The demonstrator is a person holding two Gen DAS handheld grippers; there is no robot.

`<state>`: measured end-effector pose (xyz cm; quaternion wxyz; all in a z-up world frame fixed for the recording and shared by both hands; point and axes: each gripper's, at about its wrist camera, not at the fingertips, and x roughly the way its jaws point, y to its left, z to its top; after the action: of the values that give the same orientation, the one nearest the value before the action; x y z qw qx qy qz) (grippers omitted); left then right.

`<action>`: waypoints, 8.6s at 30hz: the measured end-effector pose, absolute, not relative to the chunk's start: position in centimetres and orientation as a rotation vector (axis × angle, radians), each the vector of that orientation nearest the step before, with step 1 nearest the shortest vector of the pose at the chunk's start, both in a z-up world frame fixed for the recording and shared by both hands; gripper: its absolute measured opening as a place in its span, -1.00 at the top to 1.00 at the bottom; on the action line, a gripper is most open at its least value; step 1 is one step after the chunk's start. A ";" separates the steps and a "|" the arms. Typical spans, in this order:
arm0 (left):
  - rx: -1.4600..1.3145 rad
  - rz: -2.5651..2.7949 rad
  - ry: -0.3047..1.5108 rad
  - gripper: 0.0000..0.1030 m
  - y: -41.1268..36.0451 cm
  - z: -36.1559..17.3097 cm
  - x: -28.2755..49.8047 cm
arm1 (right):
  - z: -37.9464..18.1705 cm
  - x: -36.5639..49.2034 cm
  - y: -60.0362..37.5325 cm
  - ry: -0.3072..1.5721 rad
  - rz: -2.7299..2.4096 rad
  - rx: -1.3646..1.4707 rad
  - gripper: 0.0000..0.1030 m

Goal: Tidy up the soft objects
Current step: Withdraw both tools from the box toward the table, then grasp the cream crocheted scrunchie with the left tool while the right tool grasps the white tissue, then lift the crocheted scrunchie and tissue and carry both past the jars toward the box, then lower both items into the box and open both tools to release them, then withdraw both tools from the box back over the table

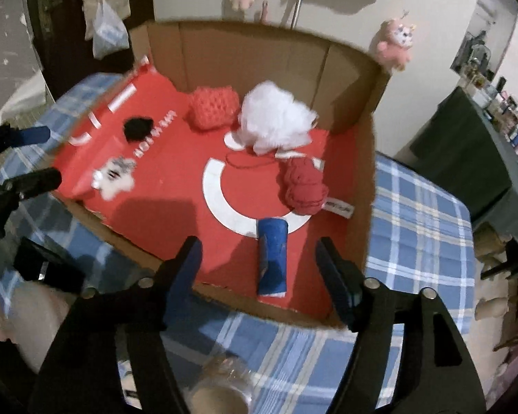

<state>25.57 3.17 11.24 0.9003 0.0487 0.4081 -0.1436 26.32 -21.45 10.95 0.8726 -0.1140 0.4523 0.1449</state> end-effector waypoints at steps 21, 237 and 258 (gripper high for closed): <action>0.029 -0.286 0.457 -1.00 1.3 17.7 8.5 | 19.0 8.0 -22.0 0.472 0.240 -0.147 -0.71; 0.226 -0.674 1.108 0.19 -4.1 5.2 32.5 | 6.2 33.3 -18.0 1.190 0.649 -0.178 0.78; 0.209 -0.655 1.064 -0.43 -3.1 6.6 31.7 | 8.5 32.5 -17.0 1.054 0.571 -0.288 -0.62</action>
<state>31.73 -3.14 6.56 0.8060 0.0978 0.4973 -0.3059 32.51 -16.98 8.52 0.8160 -0.1352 0.4942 0.2678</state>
